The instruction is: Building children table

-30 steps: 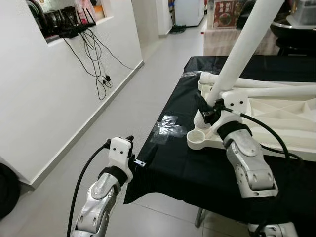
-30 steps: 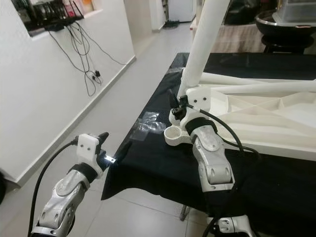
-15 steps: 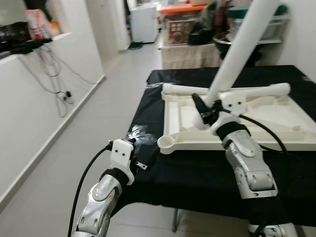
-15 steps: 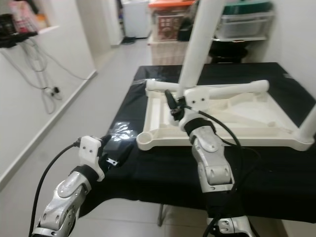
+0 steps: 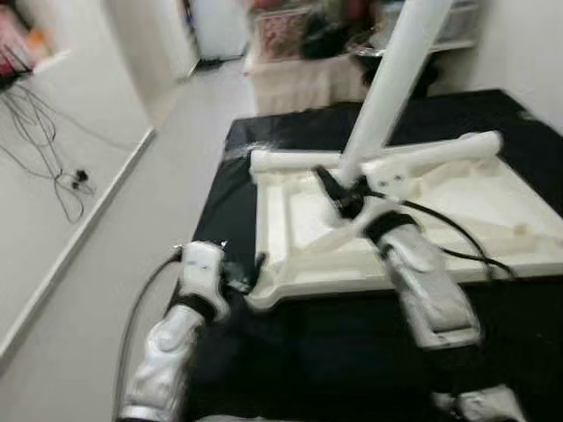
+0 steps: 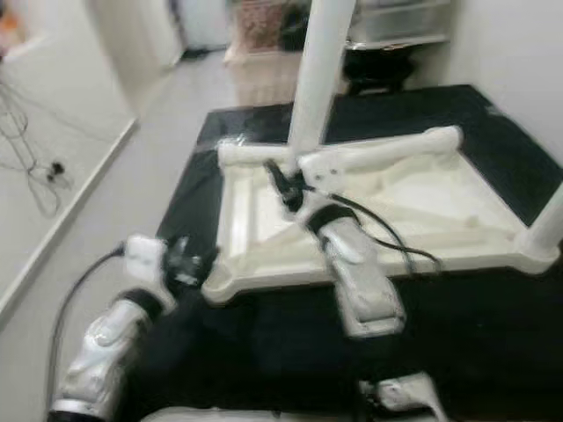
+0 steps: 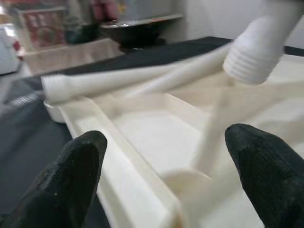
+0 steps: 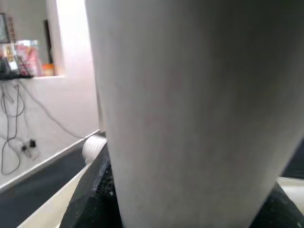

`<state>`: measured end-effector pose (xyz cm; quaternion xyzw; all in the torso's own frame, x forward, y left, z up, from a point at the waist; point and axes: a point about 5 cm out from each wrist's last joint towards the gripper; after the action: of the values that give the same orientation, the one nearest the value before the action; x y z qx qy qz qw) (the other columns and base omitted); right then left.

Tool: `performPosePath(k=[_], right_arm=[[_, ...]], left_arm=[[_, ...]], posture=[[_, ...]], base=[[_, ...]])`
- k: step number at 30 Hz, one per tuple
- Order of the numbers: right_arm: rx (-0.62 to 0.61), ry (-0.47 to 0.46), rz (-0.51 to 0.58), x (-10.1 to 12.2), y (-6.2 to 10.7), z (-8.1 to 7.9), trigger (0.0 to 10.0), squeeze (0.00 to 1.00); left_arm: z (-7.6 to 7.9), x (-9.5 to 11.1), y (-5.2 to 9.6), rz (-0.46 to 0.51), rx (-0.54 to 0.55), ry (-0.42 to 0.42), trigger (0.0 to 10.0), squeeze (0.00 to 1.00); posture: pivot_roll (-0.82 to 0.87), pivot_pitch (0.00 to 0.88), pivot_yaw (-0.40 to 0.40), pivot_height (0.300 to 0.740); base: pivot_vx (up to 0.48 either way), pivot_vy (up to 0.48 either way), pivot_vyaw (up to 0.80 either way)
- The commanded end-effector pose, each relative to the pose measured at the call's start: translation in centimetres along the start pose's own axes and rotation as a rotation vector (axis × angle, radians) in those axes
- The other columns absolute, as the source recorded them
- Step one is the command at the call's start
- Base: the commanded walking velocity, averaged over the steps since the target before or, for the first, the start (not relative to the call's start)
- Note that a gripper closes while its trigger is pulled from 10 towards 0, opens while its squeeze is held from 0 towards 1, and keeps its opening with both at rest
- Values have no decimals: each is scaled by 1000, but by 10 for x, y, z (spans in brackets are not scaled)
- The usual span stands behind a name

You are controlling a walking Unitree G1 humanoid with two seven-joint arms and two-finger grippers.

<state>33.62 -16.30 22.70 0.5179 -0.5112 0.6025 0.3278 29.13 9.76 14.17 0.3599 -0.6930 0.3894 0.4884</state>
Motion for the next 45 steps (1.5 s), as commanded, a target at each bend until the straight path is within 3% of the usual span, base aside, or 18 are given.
performPosePath(k=[1,5,9,12,18,22,24,26,34,37,42,45], right_arm=[[101,-3,30,6,-7,-24,10000,0],[138,2,22,5,-6,-26,10000,0],[419,-10,-38,6,3,-41,10000,0],[456,-17,-48,6,5,-43,10000,0],[572,-20,-85,5,11,-48,10000,0],[710,-44,-121,5,18,-53,10000,0],[710,-44,-121,5,18,-53,10000,0],[806,-74,-157,6,25,-54,10000,0],[860,-121,-172,10,30,-51,10000,0],[883,-128,-197,8,34,-51,10000,0],[1022,-154,-276,3,52,-53,10000,0],[1069,-156,-302,5,58,-53,10000,0]], left_arm=[[-15,-9,10,-41,53,-6,10000,0],[-15,-9,11,-45,62,-5,10000,0],[-13,-9,18,-60,71,-13,10000,0],[-12,-10,20,-68,75,-17,10000,0],[-7,-10,34,-106,96,3,10000,0],[0,-14,54,-139,56,61,10000,0],[0,-14,54,-139,56,61,10000,0],[2,-14,64,-152,35,73,10000,0],[7,-9,73,-162,-14,29,10000,0],[8,-5,83,-173,-30,46,10000,0],[15,0,105,-189,-123,91,10000,0],[16,3,109,-185,-138,97,10000,0]], posture=[[-23,42,79,740],[-21,42,80,740],[-20,43,79,740],[-20,46,76,740],[-21,56,59,740],[-13,71,64,740],[-13,71,64,740],[-5,84,65,740],[3,111,70,740],[21,148,91,740],[57,195,107,740],[61,210,110,740]], base=[[0,0,0],[0,0,0],[0,0,0],[0,0,0],[0,0,256],[0,0,800],[0,0,800],[0,0,800],[0,0,300],[0,0,0],[0,0,0],[0,0,0]])
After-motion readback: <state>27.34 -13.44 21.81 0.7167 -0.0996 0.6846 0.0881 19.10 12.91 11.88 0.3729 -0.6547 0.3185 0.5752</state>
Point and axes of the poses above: a point about 5 cm out from each wrist's last joint towards the gripper, its own y axis pointing back from the gripper into the wrist, its own x axis along the axis of the wrist's last joint, z = x × y, and after that the axes turned 14 degrees about -y, right-handed
